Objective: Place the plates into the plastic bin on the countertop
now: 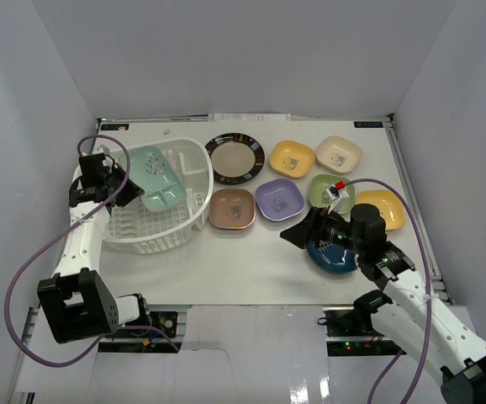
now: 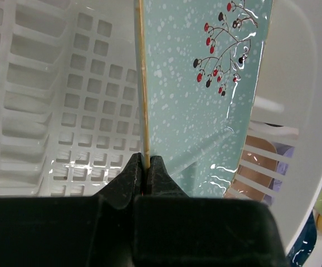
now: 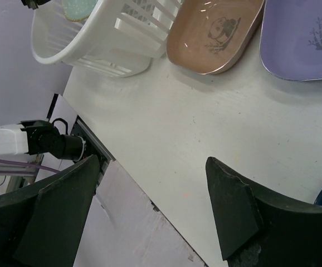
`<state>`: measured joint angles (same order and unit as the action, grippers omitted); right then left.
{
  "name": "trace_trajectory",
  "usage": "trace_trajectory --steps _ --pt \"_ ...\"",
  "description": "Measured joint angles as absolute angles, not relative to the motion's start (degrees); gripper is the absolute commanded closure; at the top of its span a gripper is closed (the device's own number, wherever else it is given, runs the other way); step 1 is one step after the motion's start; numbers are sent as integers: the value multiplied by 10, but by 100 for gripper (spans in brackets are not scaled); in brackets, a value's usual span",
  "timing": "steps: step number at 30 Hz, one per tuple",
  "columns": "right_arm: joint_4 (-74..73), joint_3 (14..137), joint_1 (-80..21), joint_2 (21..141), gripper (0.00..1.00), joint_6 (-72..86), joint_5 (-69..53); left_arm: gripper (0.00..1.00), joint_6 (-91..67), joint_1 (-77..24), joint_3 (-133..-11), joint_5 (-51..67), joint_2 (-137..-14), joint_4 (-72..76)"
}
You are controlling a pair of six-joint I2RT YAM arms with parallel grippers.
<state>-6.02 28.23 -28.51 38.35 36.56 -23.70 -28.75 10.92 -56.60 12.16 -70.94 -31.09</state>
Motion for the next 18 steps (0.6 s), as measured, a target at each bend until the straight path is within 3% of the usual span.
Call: trace_trajectory --steps 4,8,11,14,15,18 --pt "-49 282 -285 404 17 360 -229 99 -268 109 -563 118 -728 -312" --pt "-27 282 -287 437 18 357 -212 86 -255 109 -555 114 -757 -313" --pt "-5 284 -292 467 18 356 -195 72 -249 109 -549 115 -787 -309" --pt "9 289 -297 497 19 356 -172 50 -245 108 -539 115 -799 -300" --pt "15 290 -298 504 20 356 -164 38 -245 109 -537 117 -799 -300" --pt "28 291 -302 511 21 358 -142 31 -244 110 -536 116 -797 -287"
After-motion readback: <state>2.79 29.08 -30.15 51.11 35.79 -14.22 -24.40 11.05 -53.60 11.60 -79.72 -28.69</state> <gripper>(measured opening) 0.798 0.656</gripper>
